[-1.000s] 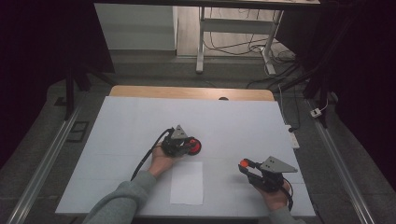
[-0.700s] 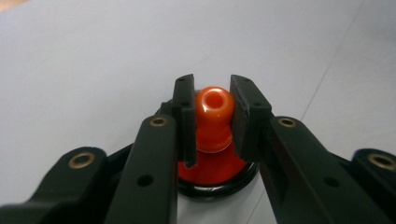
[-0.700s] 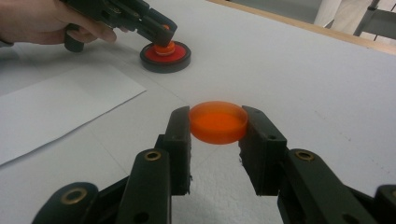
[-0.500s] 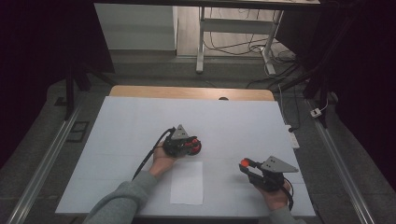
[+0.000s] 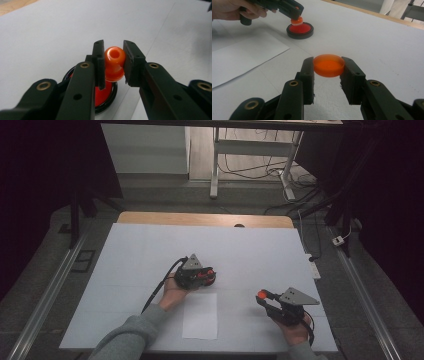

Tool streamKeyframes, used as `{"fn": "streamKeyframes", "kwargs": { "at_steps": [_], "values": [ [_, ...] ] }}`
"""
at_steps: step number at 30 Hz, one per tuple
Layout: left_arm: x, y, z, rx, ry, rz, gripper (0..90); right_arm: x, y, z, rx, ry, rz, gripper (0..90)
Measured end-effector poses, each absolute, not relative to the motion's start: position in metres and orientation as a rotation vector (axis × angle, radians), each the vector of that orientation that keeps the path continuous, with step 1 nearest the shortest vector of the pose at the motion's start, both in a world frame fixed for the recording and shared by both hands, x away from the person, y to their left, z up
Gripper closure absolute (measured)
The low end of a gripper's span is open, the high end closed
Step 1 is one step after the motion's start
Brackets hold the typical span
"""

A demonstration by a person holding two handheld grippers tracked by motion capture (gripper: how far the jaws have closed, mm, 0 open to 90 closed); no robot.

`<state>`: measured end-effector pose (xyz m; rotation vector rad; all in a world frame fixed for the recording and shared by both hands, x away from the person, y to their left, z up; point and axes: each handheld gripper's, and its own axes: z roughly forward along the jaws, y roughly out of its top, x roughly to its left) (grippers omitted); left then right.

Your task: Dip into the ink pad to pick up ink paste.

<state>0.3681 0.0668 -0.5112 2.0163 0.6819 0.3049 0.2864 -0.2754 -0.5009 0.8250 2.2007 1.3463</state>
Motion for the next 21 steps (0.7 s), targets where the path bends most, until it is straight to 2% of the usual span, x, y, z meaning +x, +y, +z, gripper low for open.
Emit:
{"fn": "streamKeyframes", "kwargs": {
  "at_steps": [7,21],
  "values": [
    [0.361,0.077,-0.496,1.969,0.656,0.246,72.5,0.286,-0.275,-0.500,0.825,2.198,1.348,64.1],
    [0.342,0.092,-0.476,1.949,0.599,0.224,72.4,0.286,-0.275,-0.500,0.823,2.200,1.344,64.1]
  ]
}}
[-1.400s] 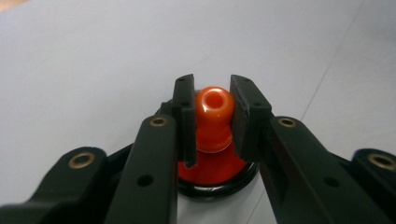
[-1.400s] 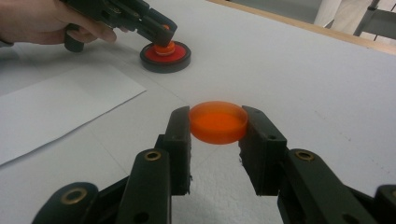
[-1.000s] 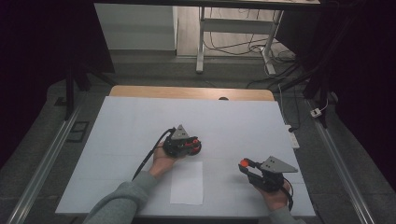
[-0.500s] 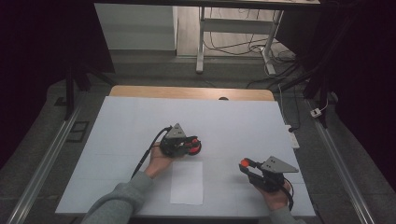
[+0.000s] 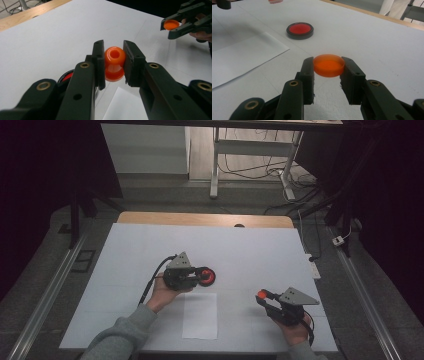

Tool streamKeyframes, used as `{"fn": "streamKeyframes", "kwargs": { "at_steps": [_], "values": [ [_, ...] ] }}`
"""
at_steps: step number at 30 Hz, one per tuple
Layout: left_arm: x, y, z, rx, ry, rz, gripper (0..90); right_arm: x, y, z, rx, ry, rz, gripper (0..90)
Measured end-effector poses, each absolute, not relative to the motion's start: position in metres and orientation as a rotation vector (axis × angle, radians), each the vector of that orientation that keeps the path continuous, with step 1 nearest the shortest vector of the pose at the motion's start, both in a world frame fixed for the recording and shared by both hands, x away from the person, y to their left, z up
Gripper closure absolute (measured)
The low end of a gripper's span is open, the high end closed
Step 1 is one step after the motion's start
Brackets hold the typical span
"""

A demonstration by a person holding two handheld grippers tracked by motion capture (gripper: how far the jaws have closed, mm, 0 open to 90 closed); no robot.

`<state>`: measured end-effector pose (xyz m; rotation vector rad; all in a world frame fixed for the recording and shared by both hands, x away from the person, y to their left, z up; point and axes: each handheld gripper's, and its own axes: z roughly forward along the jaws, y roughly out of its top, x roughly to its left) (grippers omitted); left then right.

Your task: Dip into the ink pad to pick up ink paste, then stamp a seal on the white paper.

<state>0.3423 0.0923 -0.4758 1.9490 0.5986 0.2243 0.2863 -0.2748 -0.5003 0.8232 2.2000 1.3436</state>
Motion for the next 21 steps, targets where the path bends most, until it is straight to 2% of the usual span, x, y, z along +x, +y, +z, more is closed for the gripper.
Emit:
{"fn": "streamKeyframes", "kwargs": {
  "at_steps": [21],
  "values": [
    [0.323,0.104,-0.466,1.932,0.562,0.190,72.4,0.287,-0.275,-0.501,0.822,2.202,1.339,64.1]
  ]
}}
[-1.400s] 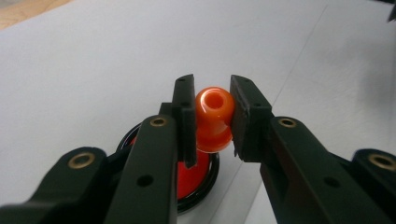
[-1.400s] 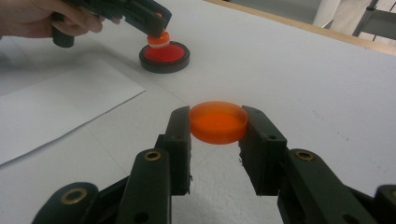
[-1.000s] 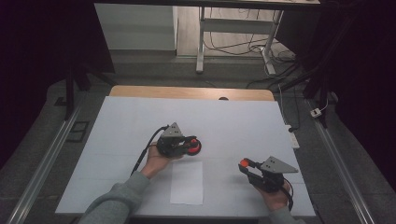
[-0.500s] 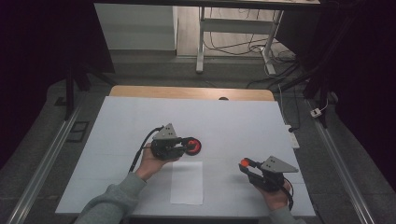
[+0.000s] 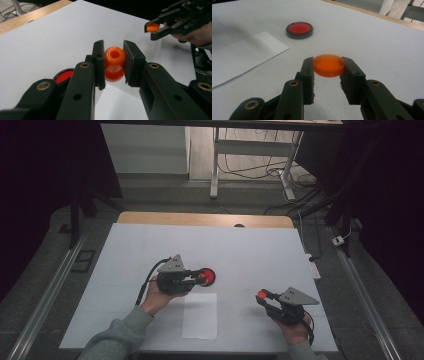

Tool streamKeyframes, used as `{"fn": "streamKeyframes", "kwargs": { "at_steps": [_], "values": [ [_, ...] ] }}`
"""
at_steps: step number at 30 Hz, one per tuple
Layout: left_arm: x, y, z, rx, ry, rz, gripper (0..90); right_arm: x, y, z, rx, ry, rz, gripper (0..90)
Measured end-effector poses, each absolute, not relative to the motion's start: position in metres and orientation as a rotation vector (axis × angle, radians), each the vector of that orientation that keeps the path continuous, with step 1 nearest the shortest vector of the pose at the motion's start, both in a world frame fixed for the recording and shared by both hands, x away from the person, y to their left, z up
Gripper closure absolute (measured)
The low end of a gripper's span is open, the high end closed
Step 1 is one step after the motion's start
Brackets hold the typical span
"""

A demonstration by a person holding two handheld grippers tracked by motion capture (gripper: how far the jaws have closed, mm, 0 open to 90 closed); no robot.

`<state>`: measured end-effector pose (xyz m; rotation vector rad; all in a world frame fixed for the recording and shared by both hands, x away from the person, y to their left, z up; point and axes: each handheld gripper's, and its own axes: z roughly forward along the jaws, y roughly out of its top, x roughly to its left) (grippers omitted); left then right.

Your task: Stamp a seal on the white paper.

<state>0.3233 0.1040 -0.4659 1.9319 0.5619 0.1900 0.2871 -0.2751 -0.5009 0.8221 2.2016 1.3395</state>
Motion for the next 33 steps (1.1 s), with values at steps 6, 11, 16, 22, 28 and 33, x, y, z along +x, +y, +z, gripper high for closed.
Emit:
{"fn": "streamKeyframes", "kwargs": {
  "at_steps": [6,11,16,22,28,33],
  "values": [
    [0.318,0.107,-0.469,1.954,0.540,0.176,72.3,0.288,-0.275,-0.501,0.820,2.205,1.337,64.1],
    [0.317,0.108,-0.472,1.964,0.537,0.164,72.3,0.288,-0.275,-0.502,0.824,2.207,1.337,64.1],
    [0.313,0.109,-0.473,1.970,0.531,0.151,72.3,0.288,-0.275,-0.502,0.822,2.205,1.337,64.1],
    [0.300,0.113,-0.480,1.993,0.521,0.137,72.3,0.288,-0.275,-0.502,0.823,2.206,1.338,64.0],
    [0.297,0.112,-0.487,2.020,0.516,0.125,72.3,0.288,-0.273,-0.502,0.820,2.208,1.335,64.0],
    [0.296,0.110,-0.488,2.018,0.511,0.114,72.3,0.288,-0.274,-0.502,0.823,2.210,1.334,64.1]
  ]
}}
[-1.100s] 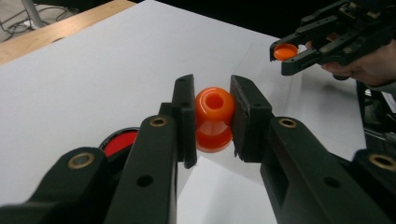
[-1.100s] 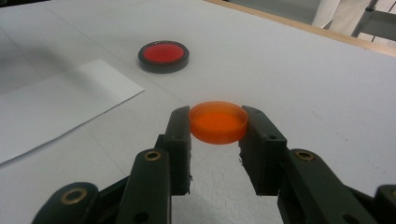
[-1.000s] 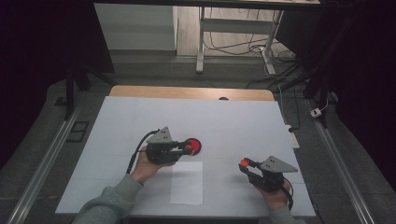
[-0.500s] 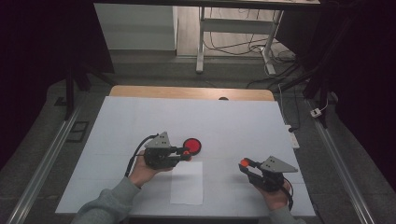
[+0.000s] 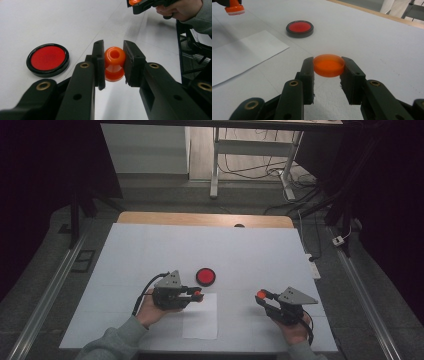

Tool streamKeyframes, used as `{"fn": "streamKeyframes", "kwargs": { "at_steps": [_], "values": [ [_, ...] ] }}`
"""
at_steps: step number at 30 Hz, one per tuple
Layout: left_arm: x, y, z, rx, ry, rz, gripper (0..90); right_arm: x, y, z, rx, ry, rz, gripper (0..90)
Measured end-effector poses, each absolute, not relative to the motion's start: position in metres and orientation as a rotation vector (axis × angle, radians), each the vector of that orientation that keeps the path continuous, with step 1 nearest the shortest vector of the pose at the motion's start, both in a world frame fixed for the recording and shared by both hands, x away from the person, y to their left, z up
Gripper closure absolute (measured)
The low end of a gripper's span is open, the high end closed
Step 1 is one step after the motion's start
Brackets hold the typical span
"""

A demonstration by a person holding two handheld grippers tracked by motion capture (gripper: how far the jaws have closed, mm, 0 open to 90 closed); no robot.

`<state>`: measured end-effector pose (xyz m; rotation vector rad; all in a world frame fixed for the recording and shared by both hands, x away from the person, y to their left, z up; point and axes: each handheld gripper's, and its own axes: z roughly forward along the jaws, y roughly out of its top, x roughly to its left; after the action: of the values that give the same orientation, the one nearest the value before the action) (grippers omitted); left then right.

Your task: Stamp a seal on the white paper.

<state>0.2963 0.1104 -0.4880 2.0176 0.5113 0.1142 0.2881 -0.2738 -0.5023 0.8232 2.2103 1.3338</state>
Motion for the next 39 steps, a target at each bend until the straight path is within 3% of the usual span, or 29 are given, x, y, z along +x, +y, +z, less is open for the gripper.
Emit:
{"fn": "streamKeyframes", "kwargs": {
  "at_steps": [39],
  "values": [
    [0.292,0.097,-0.522,2.107,0.535,0.072,72.3,0.288,-0.272,-0.503,0.817,2.217,1.331,64.1]
  ]
}}
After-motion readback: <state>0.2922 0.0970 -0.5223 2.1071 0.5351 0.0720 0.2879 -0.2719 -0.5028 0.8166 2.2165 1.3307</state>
